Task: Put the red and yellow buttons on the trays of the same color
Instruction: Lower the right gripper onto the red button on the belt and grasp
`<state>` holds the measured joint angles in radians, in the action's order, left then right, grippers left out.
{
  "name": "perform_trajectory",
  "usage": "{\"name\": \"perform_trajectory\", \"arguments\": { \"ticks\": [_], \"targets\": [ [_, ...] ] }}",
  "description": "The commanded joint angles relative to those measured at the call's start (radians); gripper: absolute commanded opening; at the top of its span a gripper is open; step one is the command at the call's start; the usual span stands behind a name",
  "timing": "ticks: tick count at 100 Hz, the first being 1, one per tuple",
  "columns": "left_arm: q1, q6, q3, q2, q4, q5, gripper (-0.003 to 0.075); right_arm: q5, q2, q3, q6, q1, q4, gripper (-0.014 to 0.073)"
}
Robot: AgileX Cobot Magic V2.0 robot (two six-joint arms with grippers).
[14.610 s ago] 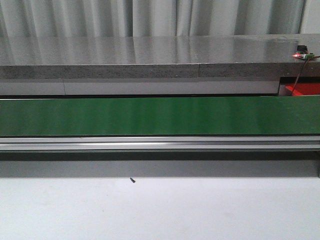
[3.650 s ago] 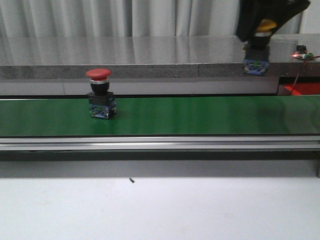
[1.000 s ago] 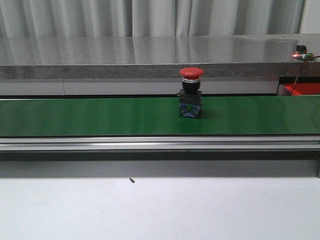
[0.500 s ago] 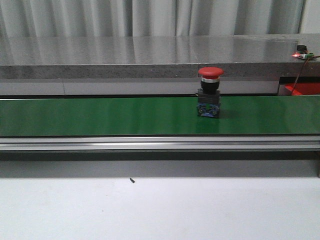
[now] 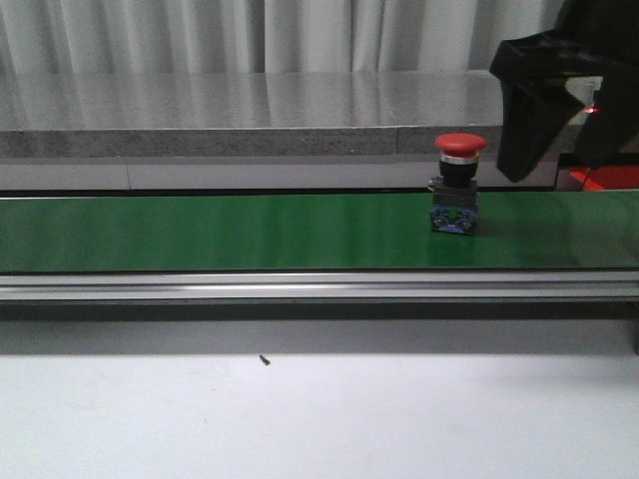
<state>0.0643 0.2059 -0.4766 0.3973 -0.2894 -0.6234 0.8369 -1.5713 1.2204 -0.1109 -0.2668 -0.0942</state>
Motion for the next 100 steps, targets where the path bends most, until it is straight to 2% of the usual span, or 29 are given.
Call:
{"name": "perform_trajectory", "arguments": {
  "ticks": [1,16,38,45,52,69,76,83,100],
  "targets": [
    [0.006,-0.011,-0.026,0.008,-0.021,0.066,-0.0020,-0.014,0.005,0.068,-0.032,-0.013,-0.014,0.0571],
    [0.006,-0.011,-0.026,0.008,-0.021,0.066,-0.0020,-0.009,-0.034,0.117,-0.094,-0.032,-0.038,0.0571],
    [0.006,-0.011,-0.026,0.008,-0.021,0.066,-0.0020,-0.022,-0.107,0.188,-0.095,-0.034,-0.039,0.0568],
    [0.006,-0.011,-0.026,0.008,-0.021,0.066,-0.0020,-0.027,-0.121,0.200,-0.095,-0.034,-0.039,0.0542],
    [0.006,-0.011,-0.026,0.008,-0.021,0.066,-0.0020,-0.027,-0.131,0.206,-0.094,-0.034,-0.039,0.0477],
    [0.006,-0.011,-0.026,0.008,-0.021,0.066,-0.0020,-0.027,-0.137,0.206,-0.087,-0.031,-0.039,0.0195],
    [0.006,-0.011,-0.026,0.008,-0.021,0.066,-0.0020,-0.031,-0.137,0.206,-0.087,-0.027,-0.039,0.0116],
    [0.006,-0.011,-0.026,0.008,-0.021,0.066,-0.0020,-0.037,-0.130,0.207,-0.087,-0.020,-0.039,0.0086],
    [0.006,-0.011,-0.026,0.008,-0.021,0.066,-0.0020,-0.089,-0.080,0.207,-0.055,0.063,-0.039,0.0087]
  ]
}}
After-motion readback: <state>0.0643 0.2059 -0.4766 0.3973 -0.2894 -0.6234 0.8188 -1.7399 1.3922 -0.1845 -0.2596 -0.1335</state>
